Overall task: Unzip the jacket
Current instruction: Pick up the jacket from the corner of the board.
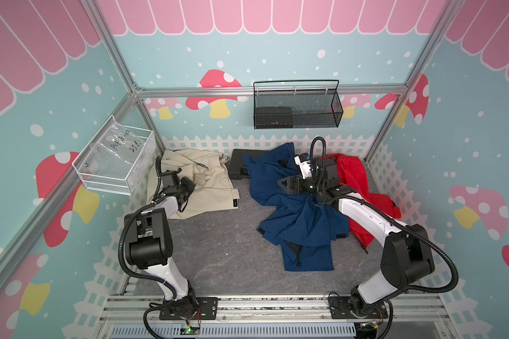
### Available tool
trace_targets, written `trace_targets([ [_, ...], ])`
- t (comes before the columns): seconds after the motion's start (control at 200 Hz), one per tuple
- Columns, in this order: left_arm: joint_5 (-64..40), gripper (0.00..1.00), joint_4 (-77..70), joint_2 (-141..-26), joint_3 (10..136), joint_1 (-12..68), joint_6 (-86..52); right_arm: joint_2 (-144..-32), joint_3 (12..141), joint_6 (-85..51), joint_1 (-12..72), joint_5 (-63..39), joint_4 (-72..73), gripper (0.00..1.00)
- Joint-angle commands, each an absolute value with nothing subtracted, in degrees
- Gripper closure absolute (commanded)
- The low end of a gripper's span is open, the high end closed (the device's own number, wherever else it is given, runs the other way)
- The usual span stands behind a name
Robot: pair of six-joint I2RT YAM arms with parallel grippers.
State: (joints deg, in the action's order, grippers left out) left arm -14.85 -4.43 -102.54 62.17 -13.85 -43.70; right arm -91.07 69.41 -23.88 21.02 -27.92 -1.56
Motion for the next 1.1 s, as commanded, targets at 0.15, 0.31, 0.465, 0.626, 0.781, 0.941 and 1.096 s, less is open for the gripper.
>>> trace_targets([
  [0.15,-20.68,1.0,4.23,-92.25,64.99,-13.68,-40.99,-92.93,71.27,-19.87,21.27,-29.55,-0.37,0.09],
  [0.31,-22.64,1.0,12.3,-82.63,69.09,-11.77,-37.89,-96.15,73.2,-15.64,22.29,-34.67,0.45,0.12],
  [0.465,-21.49,1.0,15.48,-75.17,73.53,-8.84,-36.62,-97.91,73.9,-11.77,25.05,-38.47,4.25,0.13],
  [0.626,-23.82,1.0,15.27,-71.87,78.27,-7.75,-39.14,-97.11,70.61,-9.33,27.82,-41.52,13.69,0.16],
  [0.781,-26.58,1.0,14.88,-70.33,83.34,-7.18,-40.76,-95.48,63.66,-7.02,29.58,-44.61,27.6,0.18],
  [0.941,-30.1,1.0,14.86,-70.82,90.37,-6.71,-41.29,-95.45,59.57,-4.21,31.43,-44.97,36.15,0.2],
  [1.096,-32.78,1.0,14.84,-73.78,100.43,-4.84,-41.63,-96.63,59.87,-2.21,33.29,-44.24,37.91,0.2],
])
